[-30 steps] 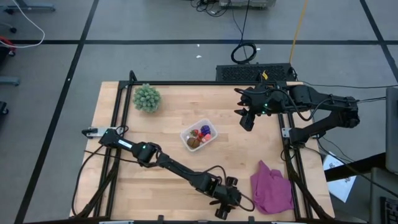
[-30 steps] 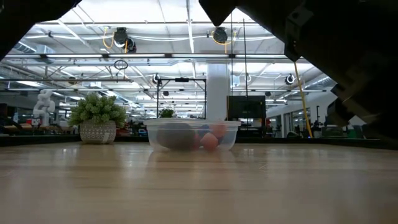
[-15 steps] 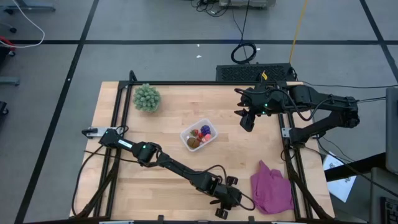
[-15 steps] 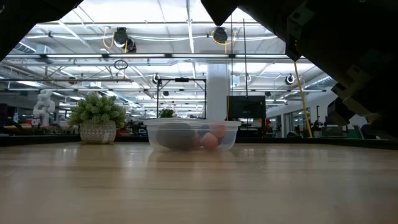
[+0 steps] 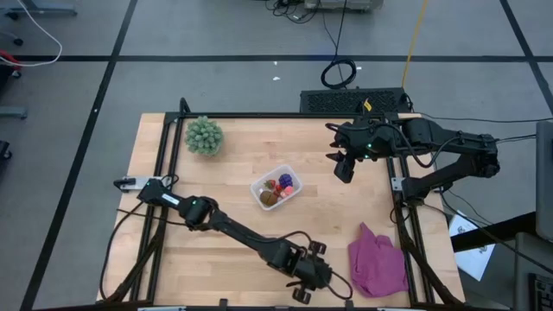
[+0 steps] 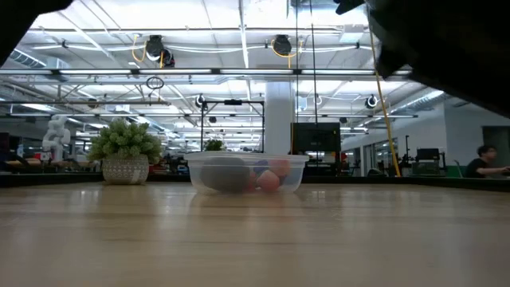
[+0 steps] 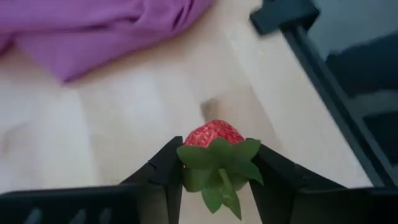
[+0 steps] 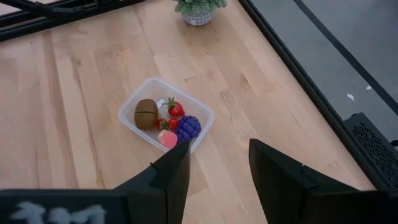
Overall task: Pick and placing Produce into tupperware
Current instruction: Put the strawberry into the transparent bin
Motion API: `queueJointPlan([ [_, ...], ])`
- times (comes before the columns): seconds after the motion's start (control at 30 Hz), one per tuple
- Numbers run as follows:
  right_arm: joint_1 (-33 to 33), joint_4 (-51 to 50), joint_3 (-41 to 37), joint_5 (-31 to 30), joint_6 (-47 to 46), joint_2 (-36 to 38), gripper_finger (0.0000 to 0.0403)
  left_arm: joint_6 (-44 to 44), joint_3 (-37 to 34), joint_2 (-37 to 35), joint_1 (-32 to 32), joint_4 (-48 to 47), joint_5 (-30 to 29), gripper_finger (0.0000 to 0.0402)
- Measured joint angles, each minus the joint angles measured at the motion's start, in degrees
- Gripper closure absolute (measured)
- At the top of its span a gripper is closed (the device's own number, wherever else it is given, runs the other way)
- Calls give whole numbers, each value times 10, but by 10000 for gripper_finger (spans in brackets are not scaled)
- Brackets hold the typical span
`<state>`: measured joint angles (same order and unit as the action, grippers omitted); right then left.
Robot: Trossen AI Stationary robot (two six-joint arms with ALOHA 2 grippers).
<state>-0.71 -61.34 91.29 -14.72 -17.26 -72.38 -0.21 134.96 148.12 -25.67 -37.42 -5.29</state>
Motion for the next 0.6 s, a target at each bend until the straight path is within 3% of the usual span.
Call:
queueJointPlan([
  [0.27, 0, -3, 0, 0, 0, 1, 248, -51, 1, -35, -5, -192, -65, 245],
  [0.43, 0, -11, 0, 0, 0, 1, 248, -100, 0, -39, -4, -317, -73, 244],
  [0.6, 0, -18, 0, 0, 0, 1, 248, -118, 0, -39, -8, -369, -92, 244],
])
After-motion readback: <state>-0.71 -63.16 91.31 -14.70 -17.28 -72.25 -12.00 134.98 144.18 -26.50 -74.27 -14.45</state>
